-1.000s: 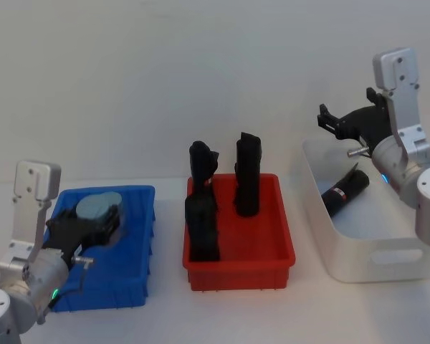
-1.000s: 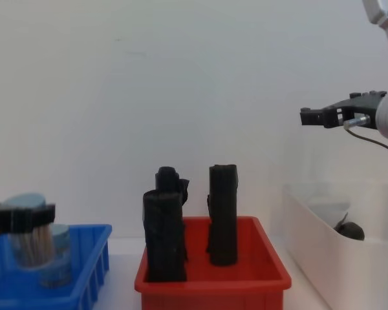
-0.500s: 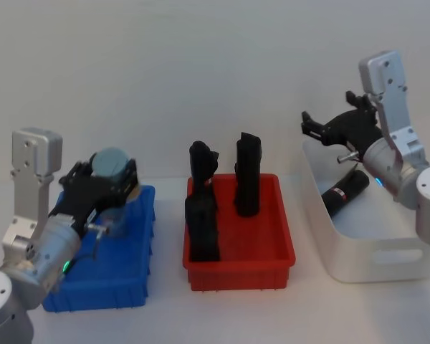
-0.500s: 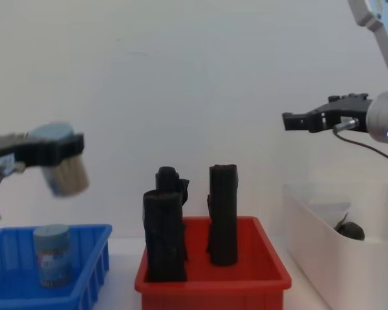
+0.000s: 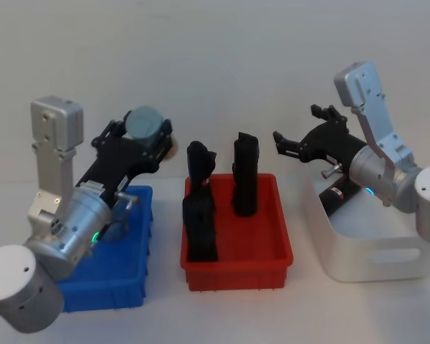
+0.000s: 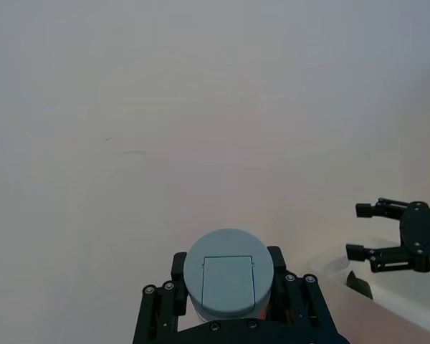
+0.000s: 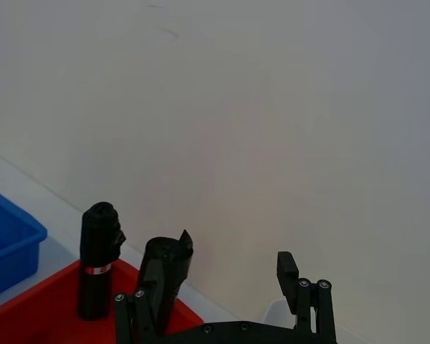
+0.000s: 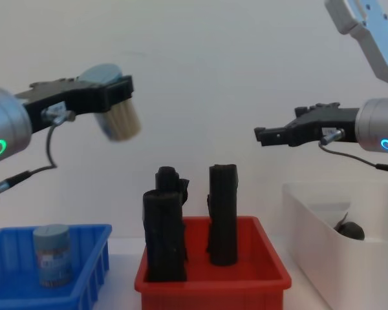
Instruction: Pick the cotton swabs from the blue box and place them into the white box.
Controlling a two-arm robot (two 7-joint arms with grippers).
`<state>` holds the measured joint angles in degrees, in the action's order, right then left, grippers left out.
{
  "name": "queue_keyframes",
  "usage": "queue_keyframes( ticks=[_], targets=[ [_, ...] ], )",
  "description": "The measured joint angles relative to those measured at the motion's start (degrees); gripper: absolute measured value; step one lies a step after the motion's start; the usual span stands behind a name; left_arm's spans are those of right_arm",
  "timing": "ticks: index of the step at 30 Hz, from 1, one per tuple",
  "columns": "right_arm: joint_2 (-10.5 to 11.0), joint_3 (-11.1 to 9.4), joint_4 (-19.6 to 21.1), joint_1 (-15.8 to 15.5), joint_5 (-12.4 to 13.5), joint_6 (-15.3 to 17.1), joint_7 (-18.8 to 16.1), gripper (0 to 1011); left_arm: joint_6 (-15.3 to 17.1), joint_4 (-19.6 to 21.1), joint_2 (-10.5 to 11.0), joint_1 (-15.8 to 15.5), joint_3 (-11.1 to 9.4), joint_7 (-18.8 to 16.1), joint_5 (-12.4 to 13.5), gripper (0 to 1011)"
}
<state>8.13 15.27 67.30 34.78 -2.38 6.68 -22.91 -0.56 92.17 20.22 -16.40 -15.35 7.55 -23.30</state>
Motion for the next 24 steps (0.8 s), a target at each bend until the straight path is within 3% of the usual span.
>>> queue_keyframes(
  ticks=[6,18,24],
  targets=[
    [0.19,0.19,-0.45,0.29,-0.09,-0.99,-3.23,1002,-1.34,-1.77,-1.66,-1.89,-0.56,1.70,0.27,669],
    [-0.17,1.10,0.57,-0.12,0.12,-1.14,-2.97,1002,-3.26,-4.73,-4.02,-4.60,-1.20,4.04,0.43,669],
    [-0.50,1.83,1.00,-0.17,0.17,-1.77,-4.55,1002,-3.83,-6.03,-4.97,-5.73,-1.46,5.05,0.49,669]
  ],
)
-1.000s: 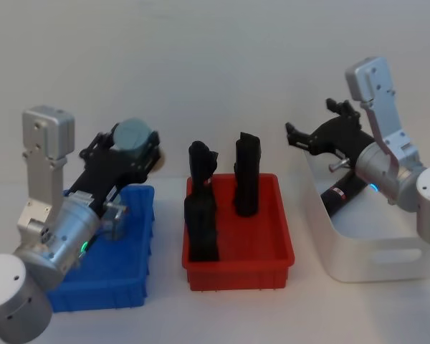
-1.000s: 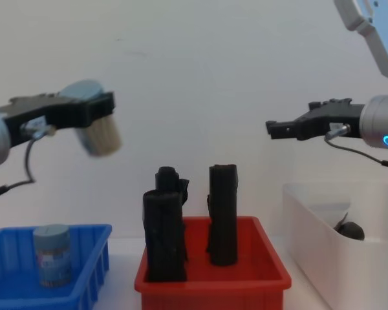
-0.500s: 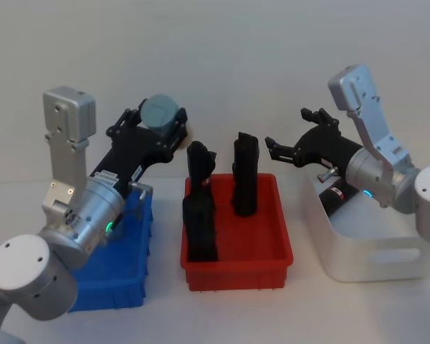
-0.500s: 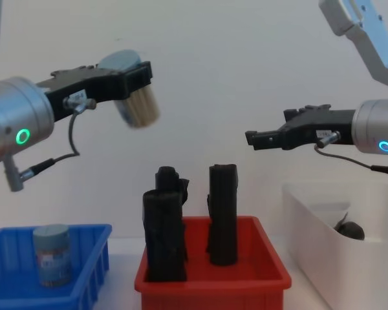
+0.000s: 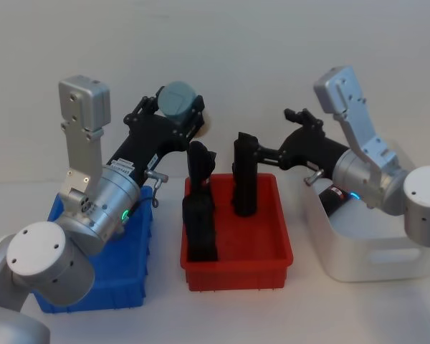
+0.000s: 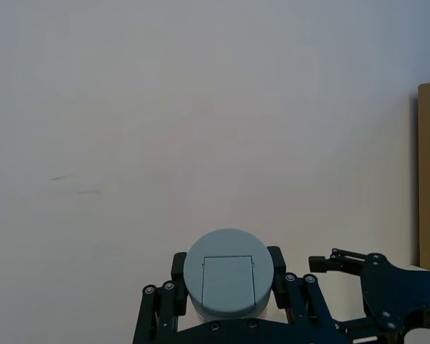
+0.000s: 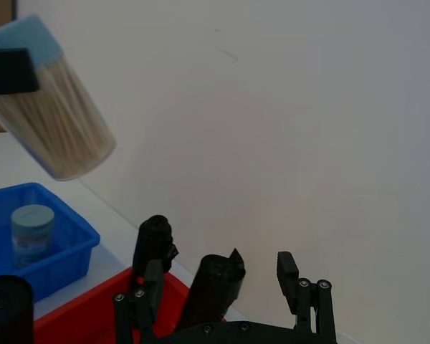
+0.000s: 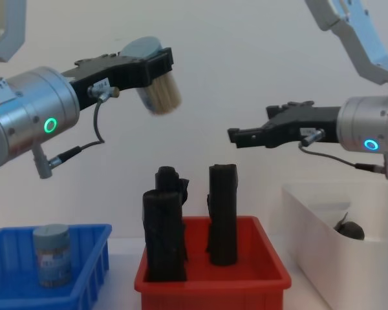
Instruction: Pick the cotton swabs from the blue box and place them into the white box.
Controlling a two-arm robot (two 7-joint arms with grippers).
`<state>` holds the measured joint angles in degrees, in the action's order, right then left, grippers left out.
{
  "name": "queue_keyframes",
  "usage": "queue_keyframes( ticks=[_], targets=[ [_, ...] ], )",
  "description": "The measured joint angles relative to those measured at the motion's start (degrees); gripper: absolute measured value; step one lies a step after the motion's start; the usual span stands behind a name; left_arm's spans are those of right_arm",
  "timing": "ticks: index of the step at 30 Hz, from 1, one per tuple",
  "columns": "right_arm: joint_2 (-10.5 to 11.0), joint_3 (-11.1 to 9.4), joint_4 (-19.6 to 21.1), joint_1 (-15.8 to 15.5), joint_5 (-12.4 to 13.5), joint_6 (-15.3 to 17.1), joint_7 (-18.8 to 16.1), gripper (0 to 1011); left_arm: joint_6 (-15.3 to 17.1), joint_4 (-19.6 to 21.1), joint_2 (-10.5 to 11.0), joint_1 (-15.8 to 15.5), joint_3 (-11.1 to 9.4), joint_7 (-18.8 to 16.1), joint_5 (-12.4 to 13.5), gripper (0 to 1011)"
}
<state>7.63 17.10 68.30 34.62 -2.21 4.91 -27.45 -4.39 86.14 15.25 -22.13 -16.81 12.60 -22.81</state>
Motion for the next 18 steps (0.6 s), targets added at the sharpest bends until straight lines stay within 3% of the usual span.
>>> queue_keyframes(
  ticks=[11,18],
  targets=[
    [-1.02,2.06,0.45,0.30,-1.19,-1.60,-3.72,1002,-0.50,-1.56,-1.03,-1.17,-0.26,1.03,0.03,669],
    [-1.53,2.97,0.44,0.57,-2.12,-2.57,-4.20,1002,-0.53,-1.87,-1.18,-1.30,-0.28,1.16,0.03,669]
  ],
)
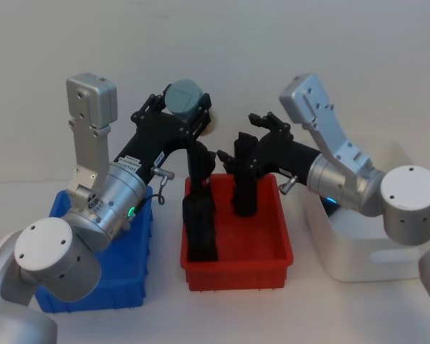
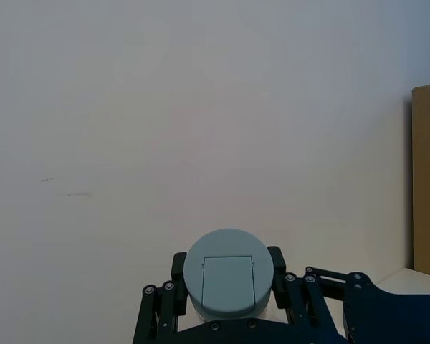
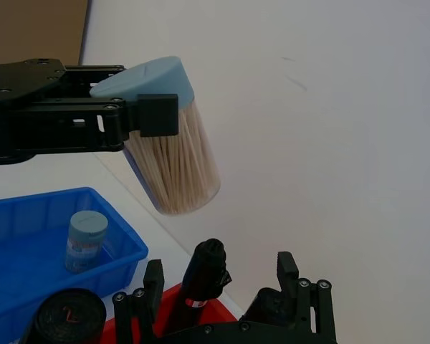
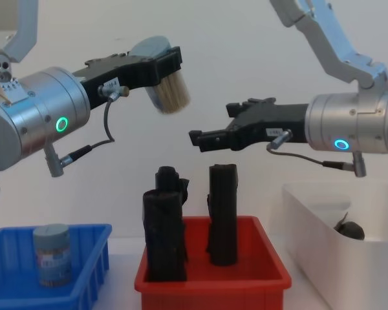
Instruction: Pick the cotton swabs from the blue box and place them into the white box.
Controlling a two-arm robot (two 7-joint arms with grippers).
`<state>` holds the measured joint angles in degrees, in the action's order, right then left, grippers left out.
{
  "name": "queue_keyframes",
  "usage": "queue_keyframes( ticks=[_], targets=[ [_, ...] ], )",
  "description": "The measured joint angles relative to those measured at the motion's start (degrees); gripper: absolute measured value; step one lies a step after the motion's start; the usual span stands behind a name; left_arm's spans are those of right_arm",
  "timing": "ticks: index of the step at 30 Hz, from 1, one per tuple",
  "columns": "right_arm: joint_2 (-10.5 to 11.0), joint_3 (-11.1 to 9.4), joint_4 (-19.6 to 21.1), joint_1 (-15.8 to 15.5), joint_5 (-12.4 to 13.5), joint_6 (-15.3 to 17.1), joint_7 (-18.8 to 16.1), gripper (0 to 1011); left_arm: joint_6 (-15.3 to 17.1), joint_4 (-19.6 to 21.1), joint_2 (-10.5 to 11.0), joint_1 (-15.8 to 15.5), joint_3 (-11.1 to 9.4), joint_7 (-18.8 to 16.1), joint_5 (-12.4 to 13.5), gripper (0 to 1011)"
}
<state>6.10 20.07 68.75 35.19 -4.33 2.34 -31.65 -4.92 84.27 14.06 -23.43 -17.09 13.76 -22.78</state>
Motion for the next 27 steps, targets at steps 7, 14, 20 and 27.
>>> queue_keyframes(
  ticks=[7,14,20,27],
  targets=[
    [-0.50,0.67,-0.68,0.42,-0.86,-1.38,1.00,1002,0.13,-0.07,0.02,0.09,0.08,0.00,-0.08,669],
    [-0.99,1.38,-1.04,0.65,-1.22,-2.49,1.65,1002,0.36,-0.41,-0.04,0.14,0.11,0.16,-0.14,669],
    [-1.28,1.84,-1.04,0.80,-1.37,-2.91,1.84,1002,0.59,-0.92,-0.25,-0.02,0.10,0.42,-0.17,669],
    [-1.65,2.43,-1.20,1.10,-1.96,-3.40,1.95,1002,0.84,-1.51,-0.51,-0.34,0.04,0.79,-0.21,669]
  ],
)
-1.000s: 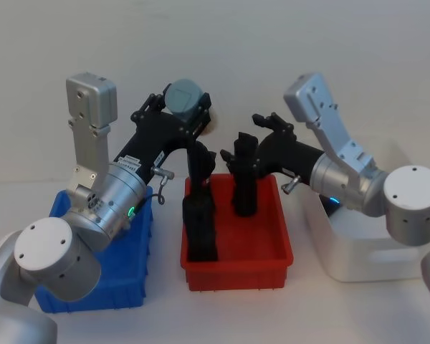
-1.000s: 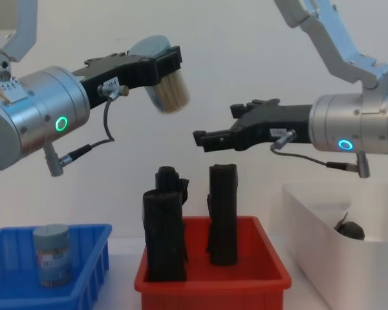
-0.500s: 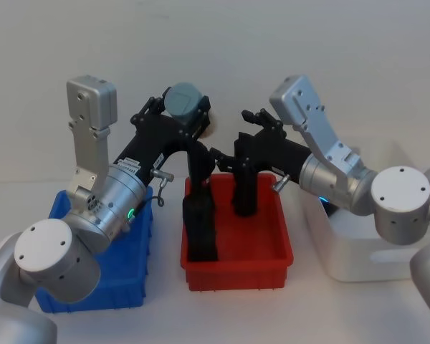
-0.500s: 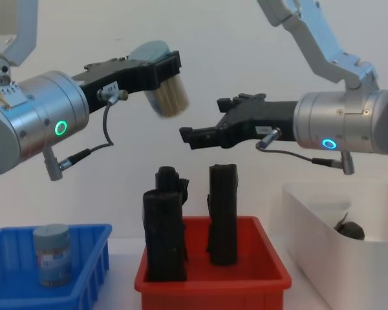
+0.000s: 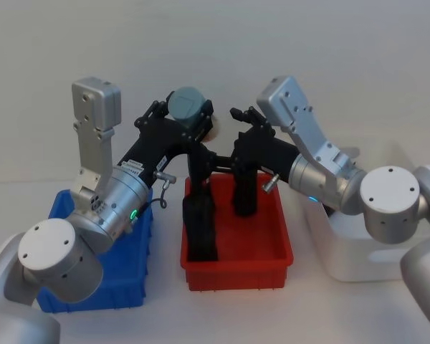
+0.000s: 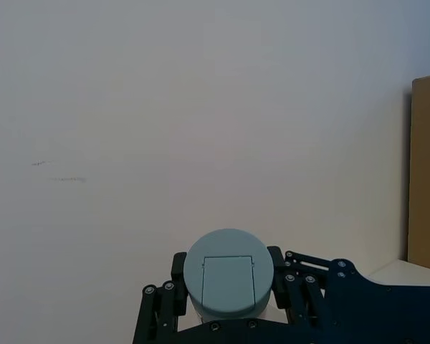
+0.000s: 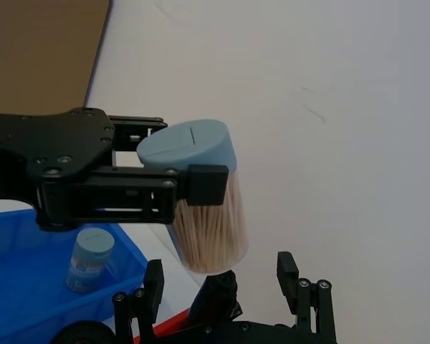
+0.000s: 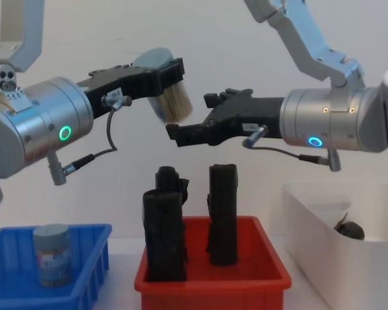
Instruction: Pick the cotton swabs from the blue box and place them into the white box.
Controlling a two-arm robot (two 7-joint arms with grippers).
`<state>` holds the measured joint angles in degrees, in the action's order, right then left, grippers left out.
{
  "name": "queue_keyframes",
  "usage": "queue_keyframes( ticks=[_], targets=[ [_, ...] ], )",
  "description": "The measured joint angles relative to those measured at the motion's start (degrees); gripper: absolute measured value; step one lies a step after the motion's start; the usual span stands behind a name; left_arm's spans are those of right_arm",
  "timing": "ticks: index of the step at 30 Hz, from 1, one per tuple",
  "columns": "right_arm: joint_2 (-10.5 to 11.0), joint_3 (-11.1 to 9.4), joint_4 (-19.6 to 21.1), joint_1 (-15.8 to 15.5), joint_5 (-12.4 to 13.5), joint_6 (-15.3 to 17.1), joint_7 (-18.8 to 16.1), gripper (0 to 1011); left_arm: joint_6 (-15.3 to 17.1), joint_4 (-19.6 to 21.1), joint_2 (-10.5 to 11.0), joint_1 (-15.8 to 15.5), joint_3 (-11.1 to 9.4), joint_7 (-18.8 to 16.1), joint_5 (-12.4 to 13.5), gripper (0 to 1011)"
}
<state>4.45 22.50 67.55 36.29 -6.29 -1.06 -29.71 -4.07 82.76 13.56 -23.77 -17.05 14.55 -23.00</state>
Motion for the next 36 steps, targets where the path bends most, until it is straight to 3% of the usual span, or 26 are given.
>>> queue_keyframes(
  ticks=[25,36],
  targets=[
    [-1.69,1.64,-2.59,2.08,-2.30,-2.79,1.62,997,0.98,-1.21,-0.39,-0.58,-0.07,0.87,0.01,669],
    [-2.03,1.94,-3.23,2.55,-2.76,-3.23,2.01,731,1.11,-1.32,-0.45,-0.66,0.00,0.94,0.01,669]
  ],
)
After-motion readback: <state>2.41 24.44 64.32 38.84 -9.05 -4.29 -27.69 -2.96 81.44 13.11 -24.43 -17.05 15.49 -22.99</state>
